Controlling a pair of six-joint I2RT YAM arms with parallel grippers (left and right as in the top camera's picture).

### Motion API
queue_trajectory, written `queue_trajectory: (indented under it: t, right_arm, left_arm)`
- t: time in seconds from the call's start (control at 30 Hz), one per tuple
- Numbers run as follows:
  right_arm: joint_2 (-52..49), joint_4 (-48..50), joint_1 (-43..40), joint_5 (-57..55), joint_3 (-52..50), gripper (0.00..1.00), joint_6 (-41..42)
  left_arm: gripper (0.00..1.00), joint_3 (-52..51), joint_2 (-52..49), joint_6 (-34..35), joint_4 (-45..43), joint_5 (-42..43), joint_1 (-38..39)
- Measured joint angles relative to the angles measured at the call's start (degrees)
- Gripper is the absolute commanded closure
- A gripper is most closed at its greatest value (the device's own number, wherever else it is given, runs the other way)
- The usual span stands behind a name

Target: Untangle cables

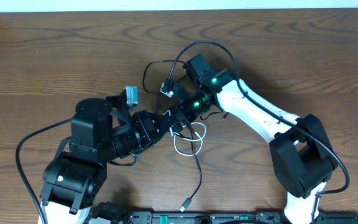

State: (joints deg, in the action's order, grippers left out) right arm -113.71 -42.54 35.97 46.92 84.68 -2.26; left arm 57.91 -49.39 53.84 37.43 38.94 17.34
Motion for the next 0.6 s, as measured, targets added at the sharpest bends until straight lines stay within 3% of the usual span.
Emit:
queue_trajectory:
  t: [0.33,0.6]
  right_arm:
    - [0.0,-0.07,-0.07,-9.57,-0.83,0.68,1.6]
    - [0.0,-0.31,-0.9,-19.23,-0.85,0.71,2.84]
  left_arm:
    - [0.93,0.0,0.0,0.02,-0.02,-0.09,0.0]
    - [0.93,0.0,0.0,0.15,-1.11,-0.68,-0.04]
